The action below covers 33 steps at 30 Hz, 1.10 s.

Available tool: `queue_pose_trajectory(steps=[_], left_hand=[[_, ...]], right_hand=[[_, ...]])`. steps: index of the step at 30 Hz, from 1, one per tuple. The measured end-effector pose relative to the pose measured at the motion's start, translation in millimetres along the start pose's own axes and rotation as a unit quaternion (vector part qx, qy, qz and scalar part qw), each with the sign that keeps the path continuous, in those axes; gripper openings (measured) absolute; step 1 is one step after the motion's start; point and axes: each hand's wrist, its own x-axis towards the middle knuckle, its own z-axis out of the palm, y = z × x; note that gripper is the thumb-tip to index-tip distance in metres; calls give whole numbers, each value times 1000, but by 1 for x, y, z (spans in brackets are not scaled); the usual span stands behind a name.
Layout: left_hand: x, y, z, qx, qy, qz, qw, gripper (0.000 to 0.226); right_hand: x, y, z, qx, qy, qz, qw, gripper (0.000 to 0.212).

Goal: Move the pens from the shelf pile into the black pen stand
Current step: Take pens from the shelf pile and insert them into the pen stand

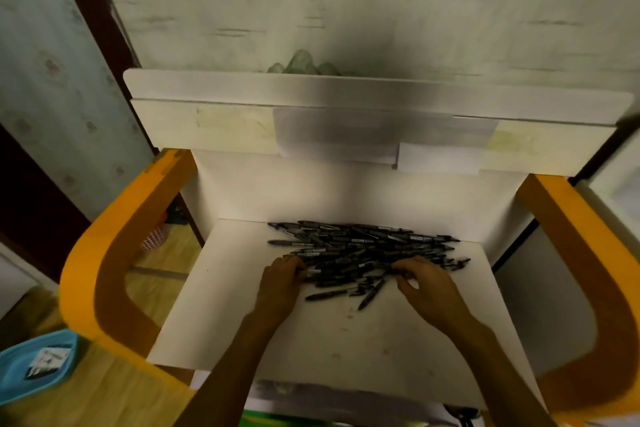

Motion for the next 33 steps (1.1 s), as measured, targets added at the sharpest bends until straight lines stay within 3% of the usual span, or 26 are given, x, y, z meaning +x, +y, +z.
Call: queue_pose_trajectory(steps=[5, 9, 13, 21, 26, 31, 33], left_hand=[[-12, 4, 1, 55, -13, 59, 997, 41], [-23, 11, 9, 56, -48, 64, 995, 34], [-31, 14, 22, 132, -99, 58, 985, 56], [-26, 26, 24, 205, -85, 100, 970, 33], [-32, 34, 19, 119, -104, 105, 982, 57], [-29, 49, 25, 62, -70, 78, 992, 27], [-23, 58, 27, 76, -57, 70, 993, 28]], right_hand=[[7, 1, -3, 38, 2, 5, 999, 26], [10, 2, -5, 46, 0, 9, 999, 27], [11, 4, -8, 48, -1, 12, 999, 28], [7, 13, -13, 49, 5, 2, 999, 27], [4, 21, -16, 51, 2, 13, 999, 27], [1, 27, -19, 40, 11, -5, 999, 26], [0, 28, -20, 37, 8, -4, 999, 27]])
